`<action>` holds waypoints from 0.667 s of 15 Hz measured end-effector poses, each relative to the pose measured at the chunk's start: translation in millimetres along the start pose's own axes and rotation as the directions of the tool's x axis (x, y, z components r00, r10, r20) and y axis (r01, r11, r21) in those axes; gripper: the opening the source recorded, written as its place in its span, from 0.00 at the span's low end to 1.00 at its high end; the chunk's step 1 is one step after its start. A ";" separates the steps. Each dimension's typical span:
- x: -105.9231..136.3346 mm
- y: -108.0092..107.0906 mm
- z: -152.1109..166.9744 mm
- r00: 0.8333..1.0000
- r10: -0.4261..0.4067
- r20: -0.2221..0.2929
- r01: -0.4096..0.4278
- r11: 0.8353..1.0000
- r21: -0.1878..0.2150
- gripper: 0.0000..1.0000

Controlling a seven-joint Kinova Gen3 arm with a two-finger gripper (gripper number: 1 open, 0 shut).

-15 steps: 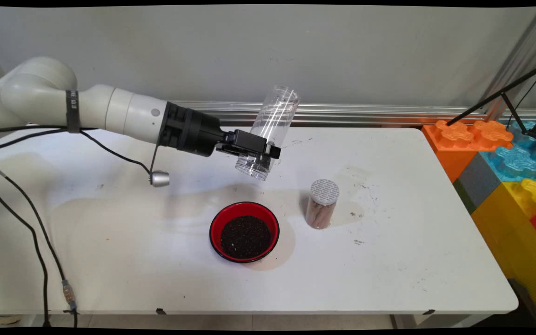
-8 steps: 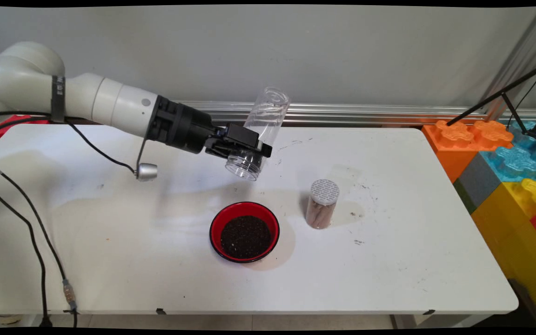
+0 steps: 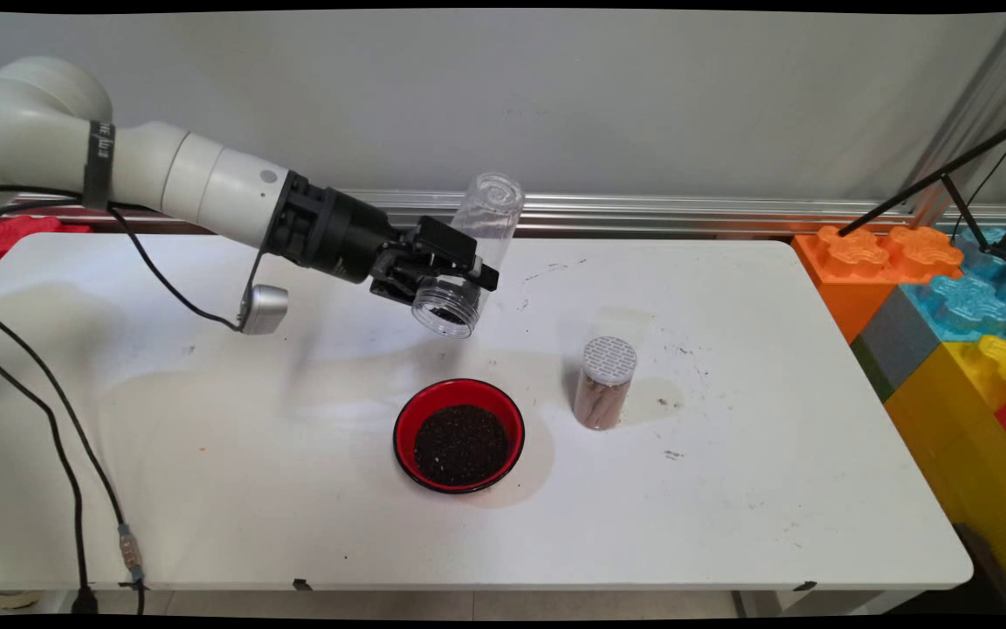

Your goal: Pour the black seasoning powder in the red bowl

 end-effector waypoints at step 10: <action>-14.5 2.1 2.2 0.929 -0.367 -0.052 0.364 0.929 -0.060 0.00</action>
